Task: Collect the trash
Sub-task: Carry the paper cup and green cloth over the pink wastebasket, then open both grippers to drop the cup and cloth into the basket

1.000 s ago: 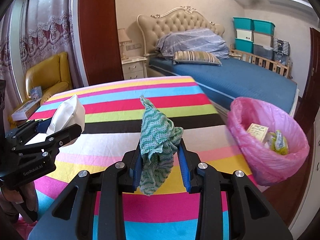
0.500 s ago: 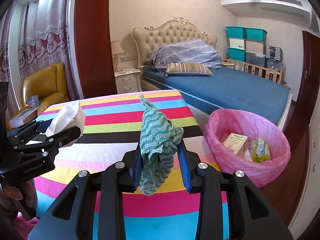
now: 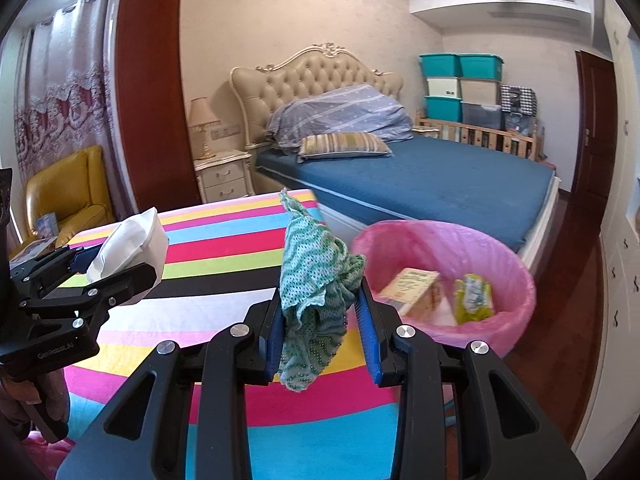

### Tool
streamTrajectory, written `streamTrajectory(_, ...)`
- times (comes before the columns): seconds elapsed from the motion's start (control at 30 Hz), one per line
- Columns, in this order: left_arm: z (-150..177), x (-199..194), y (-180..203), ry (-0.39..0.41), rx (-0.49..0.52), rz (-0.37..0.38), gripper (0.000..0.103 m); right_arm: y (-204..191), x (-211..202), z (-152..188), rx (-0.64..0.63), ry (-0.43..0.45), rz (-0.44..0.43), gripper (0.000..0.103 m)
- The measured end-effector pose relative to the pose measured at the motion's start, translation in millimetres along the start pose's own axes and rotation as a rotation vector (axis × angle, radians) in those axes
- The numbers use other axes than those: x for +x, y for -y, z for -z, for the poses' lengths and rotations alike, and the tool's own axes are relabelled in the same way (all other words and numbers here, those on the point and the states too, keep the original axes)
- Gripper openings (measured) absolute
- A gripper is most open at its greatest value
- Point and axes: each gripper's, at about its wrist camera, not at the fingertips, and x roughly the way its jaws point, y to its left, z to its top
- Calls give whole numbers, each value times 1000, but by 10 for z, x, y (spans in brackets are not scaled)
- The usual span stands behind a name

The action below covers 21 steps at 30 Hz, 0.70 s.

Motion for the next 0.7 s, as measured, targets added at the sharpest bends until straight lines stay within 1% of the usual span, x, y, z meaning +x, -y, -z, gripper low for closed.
streamTrajectory(0.17, -140, 165, 193, -3, 17, 47, 60, 260, -1, -62, 8, 14, 36, 32)
streamTrajectory(0.33, -317, 411, 384, -15, 20, 105, 60, 556, 95, -131, -1, 6, 67, 33)
streamTrajectory(0.47, -473, 678, 509, -41, -7, 151, 60, 821, 178, -213, 28, 3, 51, 33)
streamTrajectory(0.57, -553, 847, 623, -55, -5, 173, 60, 1000, 235, -266, 28, 10, 55, 33)
streamTrajectory(0.7, -635, 1044, 768, -67, 11, 183, 60, 1158, 343, -296, 16, -11, 74, 33)
